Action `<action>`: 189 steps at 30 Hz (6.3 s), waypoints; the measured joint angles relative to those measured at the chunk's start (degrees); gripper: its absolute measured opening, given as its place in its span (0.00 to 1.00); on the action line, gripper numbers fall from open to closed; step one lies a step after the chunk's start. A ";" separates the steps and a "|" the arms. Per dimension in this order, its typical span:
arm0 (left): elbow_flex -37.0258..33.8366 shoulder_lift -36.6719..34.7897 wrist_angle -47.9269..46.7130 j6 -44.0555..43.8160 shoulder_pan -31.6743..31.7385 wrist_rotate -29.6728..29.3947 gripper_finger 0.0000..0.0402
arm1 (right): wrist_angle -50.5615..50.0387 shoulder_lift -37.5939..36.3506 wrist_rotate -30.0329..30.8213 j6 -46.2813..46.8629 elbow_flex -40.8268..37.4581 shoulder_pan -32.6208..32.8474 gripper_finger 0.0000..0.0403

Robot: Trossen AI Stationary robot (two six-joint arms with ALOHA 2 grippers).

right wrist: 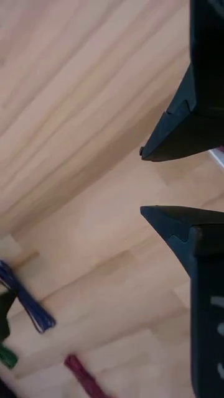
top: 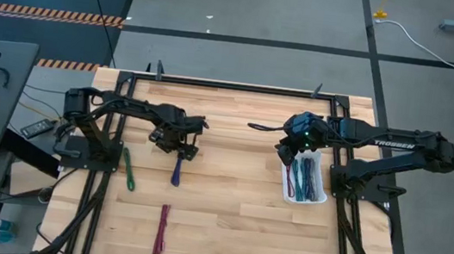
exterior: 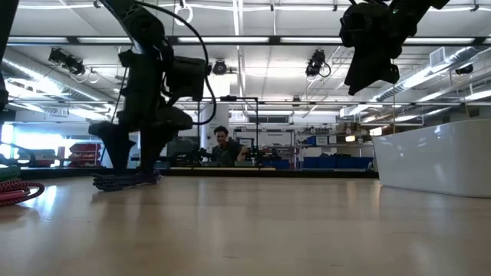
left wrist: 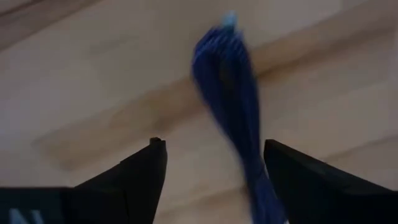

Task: Pick and place USB-C Cables
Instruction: Put the violet charging cable into the white bin, then put the green charging cable into the white bin

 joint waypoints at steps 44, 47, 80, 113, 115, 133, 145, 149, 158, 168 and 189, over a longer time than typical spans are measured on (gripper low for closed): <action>32.51 -13.18 25.13 20.92 -0.85 7.92 0.10 | 83.89 22.93 4.42 3.86 -1.01 11.35 0.60; 32.74 -13.18 25.34 20.89 -0.86 8.27 0.10 | 84.67 25.33 5.46 0.98 1.76 11.91 0.60; 32.46 -13.20 15.04 25.47 -0.85 5.80 0.52 | -18.74 -6.11 6.91 54.53 5.49 21.21 0.07; 32.46 -13.20 14.39 27.72 -0.85 5.12 0.44 | -7.81 -8.36 -4.75 55.05 -18.15 7.54 0.07; 32.46 -13.20 14.39 27.72 -0.85 5.12 0.44 | -7.79 -7.59 -5.14 54.51 -18.55 7.34 0.08; 32.46 -13.25 14.31 27.71 -0.85 5.56 0.43 | -9.24 -4.87 -5.74 53.87 -19.82 7.34 0.26; 32.48 -22.38 3.85 30.64 -1.87 1.03 0.43 | -7.85 -5.51 22.16 51.61 -3.78 15.24 0.26; 32.50 -26.23 -4.71 31.10 -4.33 -6.37 0.43 | 0.86 -4.28 32.02 44.97 -1.19 18.14 0.26; 31.69 -30.89 -25.30 19.89 -12.82 -17.77 0.43 | 24.19 0.93 32.72 31.79 -1.33 19.21 0.26; 13.42 -32.60 -26.45 -13.60 -29.69 -20.68 0.43 | 26.69 7.53 20.18 22.32 -1.42 14.90 0.26; -27.11 -32.41 -5.69 -72.48 -43.79 -4.40 0.72 | 26.31 10.82 -1.90 7.94 -1.42 18.79 0.26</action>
